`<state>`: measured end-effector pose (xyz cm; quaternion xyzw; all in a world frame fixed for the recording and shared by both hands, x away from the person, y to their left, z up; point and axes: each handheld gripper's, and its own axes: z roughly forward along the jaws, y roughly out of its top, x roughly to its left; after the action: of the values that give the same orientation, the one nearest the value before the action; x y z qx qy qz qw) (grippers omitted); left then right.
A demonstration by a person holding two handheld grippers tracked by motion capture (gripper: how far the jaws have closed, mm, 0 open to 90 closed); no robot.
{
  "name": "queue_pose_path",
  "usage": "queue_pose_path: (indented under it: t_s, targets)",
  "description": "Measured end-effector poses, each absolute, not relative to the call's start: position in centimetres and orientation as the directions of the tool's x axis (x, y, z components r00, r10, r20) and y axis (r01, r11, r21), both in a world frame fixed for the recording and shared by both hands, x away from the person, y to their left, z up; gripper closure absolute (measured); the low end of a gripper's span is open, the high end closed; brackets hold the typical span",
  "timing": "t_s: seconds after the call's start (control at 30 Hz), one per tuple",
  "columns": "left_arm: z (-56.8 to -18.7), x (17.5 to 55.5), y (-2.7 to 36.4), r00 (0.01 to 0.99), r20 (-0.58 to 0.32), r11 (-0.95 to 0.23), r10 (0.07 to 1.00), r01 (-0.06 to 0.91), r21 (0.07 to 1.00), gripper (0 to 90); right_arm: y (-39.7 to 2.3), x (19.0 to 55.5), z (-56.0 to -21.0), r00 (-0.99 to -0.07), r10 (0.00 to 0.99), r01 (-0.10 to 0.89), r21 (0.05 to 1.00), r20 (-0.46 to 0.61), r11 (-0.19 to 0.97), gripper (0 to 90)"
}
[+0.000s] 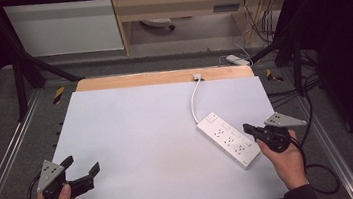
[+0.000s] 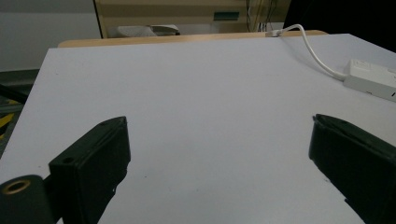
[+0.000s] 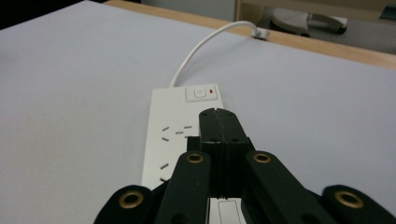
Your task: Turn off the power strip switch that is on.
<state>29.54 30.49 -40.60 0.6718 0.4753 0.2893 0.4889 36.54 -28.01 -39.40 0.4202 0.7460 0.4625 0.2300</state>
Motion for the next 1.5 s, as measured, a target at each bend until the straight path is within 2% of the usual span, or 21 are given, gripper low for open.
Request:
queue_pose_path:
  t_s: [0.3, 1.5]
  targets:
    - [-40.6, 29.6, 30.5, 0.383, -0.073, -0.074, 0.921, 0.357, 0.931, 5.5, -27.7, 37.1, -40.3, -0.535, 0.843, 0.485, 0.839, 0.061, 0.248, 90.0]
    - [-40.7, 29.7, 30.4, 0.388, -0.070, -0.083, 0.919, 0.364, 0.928, 5.6, -29.1, 37.2, -41.8, -0.488, 0.871, 0.558, 0.788, 0.056, 0.262, 90.0]
